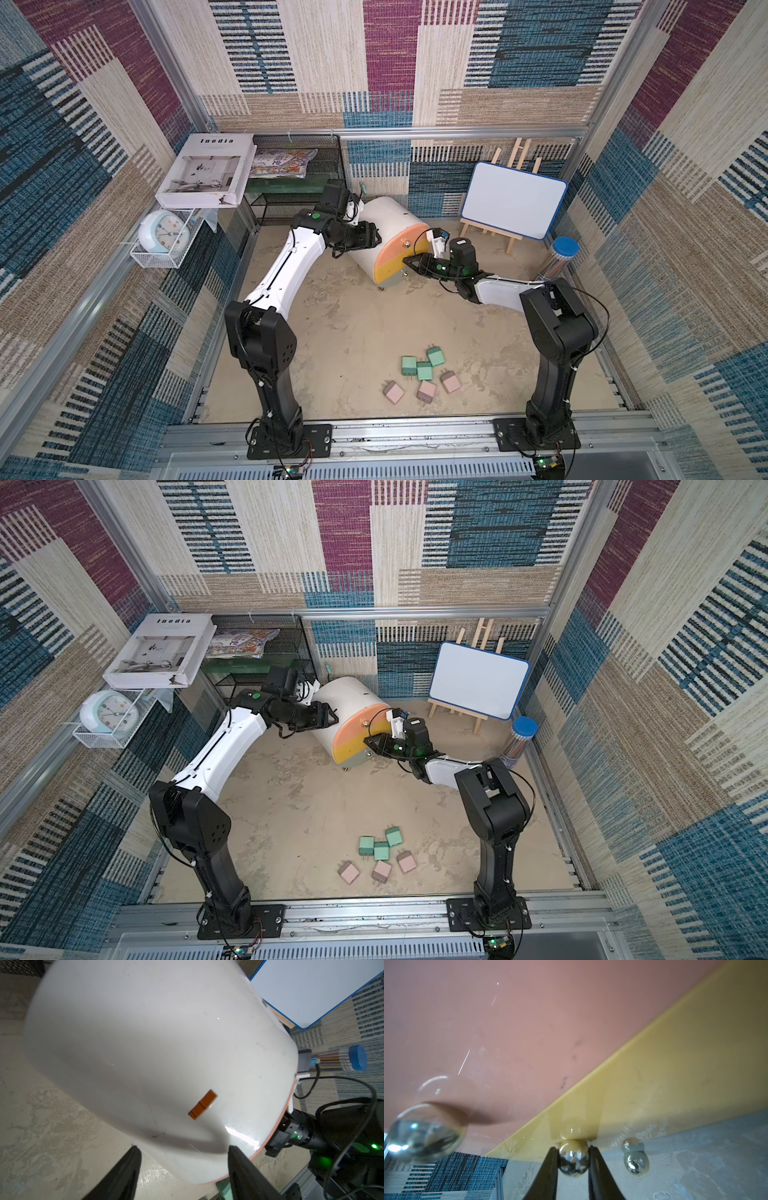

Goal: Place the plugs into the drawer by color
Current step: Open the drawer in the storage box.

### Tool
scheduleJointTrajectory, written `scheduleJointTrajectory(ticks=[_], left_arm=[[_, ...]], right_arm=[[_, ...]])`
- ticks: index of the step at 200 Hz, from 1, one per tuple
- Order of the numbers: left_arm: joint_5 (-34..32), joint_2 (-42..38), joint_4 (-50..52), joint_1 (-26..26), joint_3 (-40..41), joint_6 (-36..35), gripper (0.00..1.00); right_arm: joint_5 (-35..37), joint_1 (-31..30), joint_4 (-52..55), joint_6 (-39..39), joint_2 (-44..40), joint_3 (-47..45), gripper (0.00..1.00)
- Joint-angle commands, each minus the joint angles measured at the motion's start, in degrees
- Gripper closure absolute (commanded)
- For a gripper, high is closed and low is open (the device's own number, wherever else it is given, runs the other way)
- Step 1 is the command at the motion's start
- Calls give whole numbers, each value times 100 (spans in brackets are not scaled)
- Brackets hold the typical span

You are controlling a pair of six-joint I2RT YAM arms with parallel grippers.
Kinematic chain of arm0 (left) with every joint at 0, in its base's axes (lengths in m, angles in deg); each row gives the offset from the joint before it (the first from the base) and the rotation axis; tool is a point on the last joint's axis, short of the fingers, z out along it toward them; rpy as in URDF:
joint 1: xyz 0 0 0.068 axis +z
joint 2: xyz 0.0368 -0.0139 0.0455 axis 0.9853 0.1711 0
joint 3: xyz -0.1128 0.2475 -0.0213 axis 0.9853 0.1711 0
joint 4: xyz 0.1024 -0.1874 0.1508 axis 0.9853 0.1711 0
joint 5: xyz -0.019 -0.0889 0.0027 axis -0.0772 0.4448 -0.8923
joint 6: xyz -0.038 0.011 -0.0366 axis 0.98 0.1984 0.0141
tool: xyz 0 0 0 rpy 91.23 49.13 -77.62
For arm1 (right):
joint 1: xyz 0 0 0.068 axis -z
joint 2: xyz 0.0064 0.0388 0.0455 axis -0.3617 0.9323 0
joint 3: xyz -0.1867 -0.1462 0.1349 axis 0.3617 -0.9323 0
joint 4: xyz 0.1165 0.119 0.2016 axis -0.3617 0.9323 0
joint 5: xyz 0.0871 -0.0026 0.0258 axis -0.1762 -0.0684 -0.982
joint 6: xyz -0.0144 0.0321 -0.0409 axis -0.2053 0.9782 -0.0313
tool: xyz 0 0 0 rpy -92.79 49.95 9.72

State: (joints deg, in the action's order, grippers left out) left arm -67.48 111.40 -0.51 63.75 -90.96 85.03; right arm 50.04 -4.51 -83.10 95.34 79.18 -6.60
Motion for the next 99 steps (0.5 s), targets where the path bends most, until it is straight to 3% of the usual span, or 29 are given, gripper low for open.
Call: scheduleJointTrajectory(ticks=[1,99], left_arm=[[-52,67,-79,27,-70,-91,30],[-53,170,-78,164,-136,-51,30]], right_arm=[[-138,-2,-269,-32,-62,5,85],[-15,0,-172,-143,-1020,-955,88]])
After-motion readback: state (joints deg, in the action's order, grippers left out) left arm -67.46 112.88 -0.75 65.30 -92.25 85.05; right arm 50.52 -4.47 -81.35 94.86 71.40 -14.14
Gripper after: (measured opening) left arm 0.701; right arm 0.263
